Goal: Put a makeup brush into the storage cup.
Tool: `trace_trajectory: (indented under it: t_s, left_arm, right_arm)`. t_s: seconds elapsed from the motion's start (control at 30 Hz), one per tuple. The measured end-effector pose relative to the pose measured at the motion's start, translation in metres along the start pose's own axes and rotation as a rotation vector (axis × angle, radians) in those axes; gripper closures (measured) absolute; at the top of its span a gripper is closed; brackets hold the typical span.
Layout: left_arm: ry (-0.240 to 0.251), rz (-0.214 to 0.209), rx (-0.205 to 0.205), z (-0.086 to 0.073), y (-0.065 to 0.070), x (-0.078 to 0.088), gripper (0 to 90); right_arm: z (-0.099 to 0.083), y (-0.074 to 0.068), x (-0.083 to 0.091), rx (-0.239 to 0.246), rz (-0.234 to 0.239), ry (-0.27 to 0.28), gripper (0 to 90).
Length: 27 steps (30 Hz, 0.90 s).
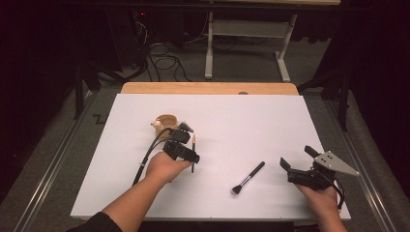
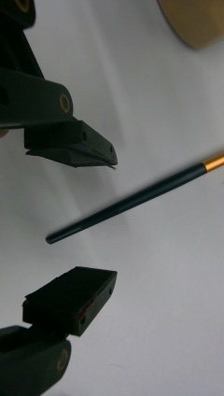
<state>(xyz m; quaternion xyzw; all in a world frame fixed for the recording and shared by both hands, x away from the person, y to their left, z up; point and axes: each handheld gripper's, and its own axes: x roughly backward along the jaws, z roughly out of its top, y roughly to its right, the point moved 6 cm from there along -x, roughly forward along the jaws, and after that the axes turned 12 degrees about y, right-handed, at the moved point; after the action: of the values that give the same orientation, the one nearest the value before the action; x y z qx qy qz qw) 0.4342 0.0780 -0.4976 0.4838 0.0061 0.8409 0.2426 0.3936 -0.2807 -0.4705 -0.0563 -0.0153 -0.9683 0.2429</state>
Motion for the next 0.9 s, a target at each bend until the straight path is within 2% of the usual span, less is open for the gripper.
trace_trajectory:
  t_s: [0.23, 0.67, 0.77, 0.9]
  left_arm:
    - [-0.011, 0.005, -0.008, 0.002, 0.000, -0.004, 42.4]
    - [-0.028, -0.003, 0.004, 0.001, 0.003, -0.011, 44.7]
    - [-0.026, -0.005, 0.007, 0.002, 0.003, -0.013, 49.2]
    - [-0.021, 0.017, 0.014, 0.002, 0.001, -0.017, 53.0]
  right_arm:
    - [0.000, 0.001, 0.000, -0.001, -0.003, 0.001, 0.7]
    - [0.001, 0.000, 0.001, 0.001, 0.001, 0.007, 0.6]
    - [0.001, 0.000, 0.000, 0.000, 0.002, 0.008, 0.7]
    - [0.001, 0.001, 0.000, 0.003, 0.003, 0.007, 0.6]
